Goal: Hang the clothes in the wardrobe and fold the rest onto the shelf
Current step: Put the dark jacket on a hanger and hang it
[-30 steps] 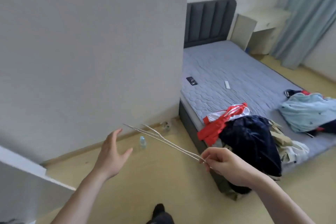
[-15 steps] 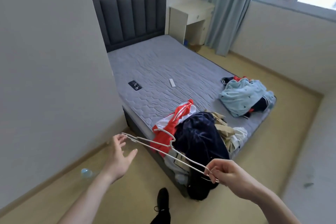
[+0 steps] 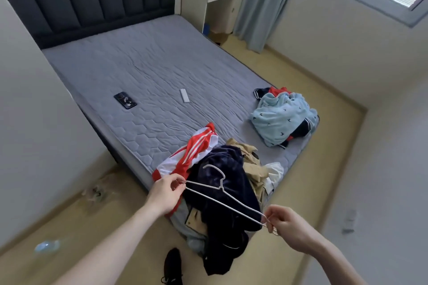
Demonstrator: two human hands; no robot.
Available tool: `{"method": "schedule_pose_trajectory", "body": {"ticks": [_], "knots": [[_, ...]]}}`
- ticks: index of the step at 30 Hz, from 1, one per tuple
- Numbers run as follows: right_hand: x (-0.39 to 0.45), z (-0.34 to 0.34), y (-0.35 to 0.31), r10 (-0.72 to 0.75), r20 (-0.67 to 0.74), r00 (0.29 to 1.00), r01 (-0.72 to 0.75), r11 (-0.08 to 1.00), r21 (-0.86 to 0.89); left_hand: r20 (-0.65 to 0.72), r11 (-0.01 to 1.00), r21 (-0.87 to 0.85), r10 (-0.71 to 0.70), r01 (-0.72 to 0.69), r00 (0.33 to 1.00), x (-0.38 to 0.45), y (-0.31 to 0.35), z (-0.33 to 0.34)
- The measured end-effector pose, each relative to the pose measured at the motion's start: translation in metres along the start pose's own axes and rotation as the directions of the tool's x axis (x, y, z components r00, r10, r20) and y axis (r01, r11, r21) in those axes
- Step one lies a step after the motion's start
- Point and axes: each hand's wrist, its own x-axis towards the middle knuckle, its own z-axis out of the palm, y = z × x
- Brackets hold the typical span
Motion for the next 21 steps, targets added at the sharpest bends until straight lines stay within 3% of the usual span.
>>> {"method": "schedule_pose_trajectory", "body": {"ticks": [5, 11, 16, 21], "knots": [[0.012, -0.025, 0.017, 0.138, -0.094, 0.986, -0.142, 0.989, -0.032, 0.110, 0.997, 0.078, -0.020, 0.011, 0.994, 0.044, 0.036, 0.040], [0.051, -0.061, 0.045, 0.161, -0.201, 0.966, -0.179, 0.981, -0.076, 0.239, 0.993, 0.104, -0.084, 0.060, 0.967, 0.084, 0.052, 0.084], [0.114, -0.110, 0.070, 0.143, -0.249, 0.958, -0.151, 0.988, -0.014, 0.234, 0.947, 0.220, -0.283, 0.233, 0.930, 0.112, 0.045, 0.118], [0.186, -0.156, 0.090, 0.126, -0.217, 0.968, -0.129, 0.992, -0.002, 0.239, 0.854, 0.275, -0.505, 0.441, 0.829, 0.140, 0.044, 0.172]]}}
